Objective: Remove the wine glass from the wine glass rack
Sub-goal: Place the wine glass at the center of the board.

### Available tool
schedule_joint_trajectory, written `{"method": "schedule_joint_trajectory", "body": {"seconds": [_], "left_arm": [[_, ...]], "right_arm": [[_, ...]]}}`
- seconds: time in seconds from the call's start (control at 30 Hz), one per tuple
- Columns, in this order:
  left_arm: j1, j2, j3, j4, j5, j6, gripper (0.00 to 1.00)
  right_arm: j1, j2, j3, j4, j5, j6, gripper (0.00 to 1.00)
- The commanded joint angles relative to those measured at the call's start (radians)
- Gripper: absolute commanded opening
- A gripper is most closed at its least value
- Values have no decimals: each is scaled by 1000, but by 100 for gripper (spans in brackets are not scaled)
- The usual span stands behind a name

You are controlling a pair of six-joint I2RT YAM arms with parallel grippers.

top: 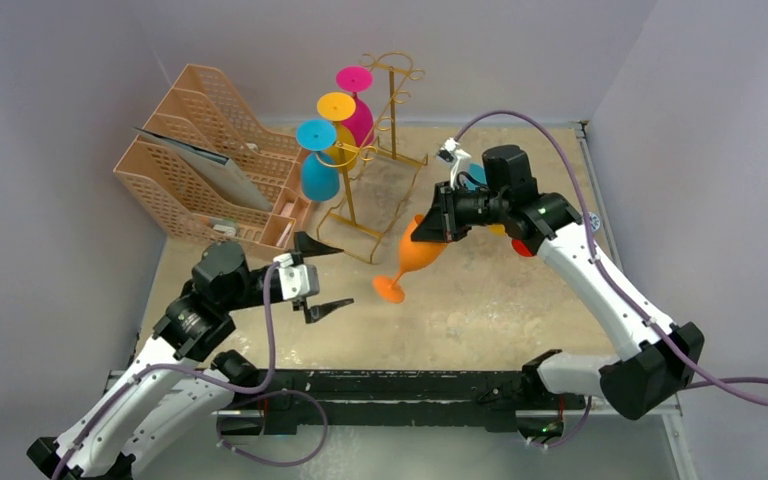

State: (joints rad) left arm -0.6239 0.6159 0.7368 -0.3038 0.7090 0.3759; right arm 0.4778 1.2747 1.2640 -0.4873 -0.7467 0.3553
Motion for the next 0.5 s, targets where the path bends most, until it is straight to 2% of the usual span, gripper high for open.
{"method": "schedule_joint_trajectory", "body": {"seconds": [0.0,0.13,0.23,0.33,0.47], "left_arm": [[3,-48,-41,162,-275,-199,85],[3,-53,-62,190,-377,-307,87],[1,-17,-36,158,-472,-415,90],[3,30,31,79,-559,-497,90],[3,98,123,-58,-620,-547,91]], "right_arm": [[37,-71,17,-98,432,-169,0],[91,-102,-15,-65,716,-216,0],[106,-99,-20,-56,851,-225,0],[129,-83,-20,-35,943,-240,0],[152,-53,-30,19,963,-238,0]]}}
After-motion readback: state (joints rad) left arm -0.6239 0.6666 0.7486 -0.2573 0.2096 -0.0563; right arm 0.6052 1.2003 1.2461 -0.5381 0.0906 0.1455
